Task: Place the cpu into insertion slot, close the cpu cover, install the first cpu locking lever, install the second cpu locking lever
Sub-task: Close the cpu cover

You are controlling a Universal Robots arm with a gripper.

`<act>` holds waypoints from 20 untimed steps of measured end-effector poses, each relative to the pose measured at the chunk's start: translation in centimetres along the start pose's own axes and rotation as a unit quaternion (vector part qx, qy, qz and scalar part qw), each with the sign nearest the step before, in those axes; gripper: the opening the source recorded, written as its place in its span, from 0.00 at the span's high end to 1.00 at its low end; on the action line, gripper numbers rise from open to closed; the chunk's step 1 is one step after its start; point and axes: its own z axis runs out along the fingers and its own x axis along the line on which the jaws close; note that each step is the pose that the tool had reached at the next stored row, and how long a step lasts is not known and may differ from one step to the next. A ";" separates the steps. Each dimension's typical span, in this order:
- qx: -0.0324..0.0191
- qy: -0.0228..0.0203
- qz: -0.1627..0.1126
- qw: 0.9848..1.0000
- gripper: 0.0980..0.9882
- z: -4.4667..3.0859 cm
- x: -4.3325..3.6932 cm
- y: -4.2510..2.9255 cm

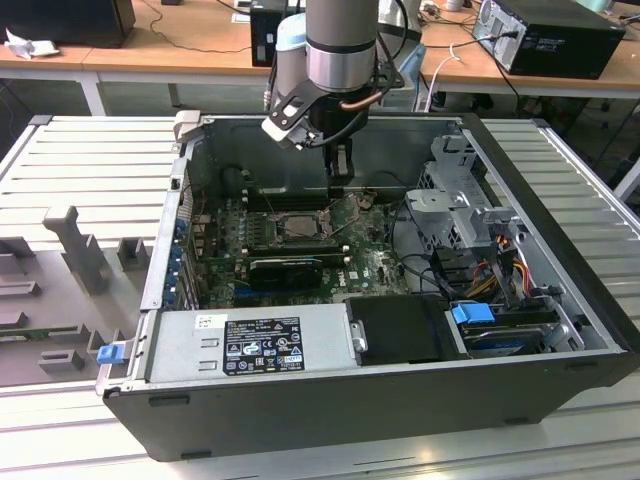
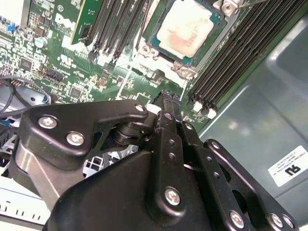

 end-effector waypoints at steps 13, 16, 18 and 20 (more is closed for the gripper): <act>0.000 0.000 0.000 1.000 0.99 0.22 0.12 2.89; 0.000 0.000 0.000 1.000 0.99 0.26 0.13 3.39; 0.000 0.000 0.000 1.000 0.99 0.29 0.13 3.72; 0.000 0.000 0.000 1.000 0.99 0.31 0.14 4.07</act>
